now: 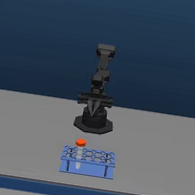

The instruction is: Pick up the centrifuge tube on the rack

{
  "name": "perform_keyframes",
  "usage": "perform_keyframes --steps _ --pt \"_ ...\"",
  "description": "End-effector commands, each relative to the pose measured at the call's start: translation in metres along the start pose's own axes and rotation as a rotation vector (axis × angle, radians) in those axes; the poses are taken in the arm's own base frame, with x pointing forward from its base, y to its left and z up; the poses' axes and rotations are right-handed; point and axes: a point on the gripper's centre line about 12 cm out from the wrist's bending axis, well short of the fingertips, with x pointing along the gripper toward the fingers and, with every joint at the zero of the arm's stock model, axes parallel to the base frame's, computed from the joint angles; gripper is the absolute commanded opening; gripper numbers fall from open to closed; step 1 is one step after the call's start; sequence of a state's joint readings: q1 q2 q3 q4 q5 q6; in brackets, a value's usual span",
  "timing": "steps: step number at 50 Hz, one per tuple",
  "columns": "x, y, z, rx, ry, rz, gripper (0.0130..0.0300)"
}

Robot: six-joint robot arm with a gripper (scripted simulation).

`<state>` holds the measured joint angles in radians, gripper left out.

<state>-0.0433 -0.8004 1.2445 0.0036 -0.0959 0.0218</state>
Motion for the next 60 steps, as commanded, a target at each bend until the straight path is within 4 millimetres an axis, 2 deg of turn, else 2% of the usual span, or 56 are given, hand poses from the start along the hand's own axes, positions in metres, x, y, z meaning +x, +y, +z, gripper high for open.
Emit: perform_keyframes --steps 1,35,60 --pt "0.000 0.000 0.000 0.000 0.000 0.000 0.0300" --pt "0.001 0.000 0.000 -0.001 0.002 0.000 0.0300" --pt "0.015 -0.002 0.005 -0.005 0.019 0.003 0.0300"
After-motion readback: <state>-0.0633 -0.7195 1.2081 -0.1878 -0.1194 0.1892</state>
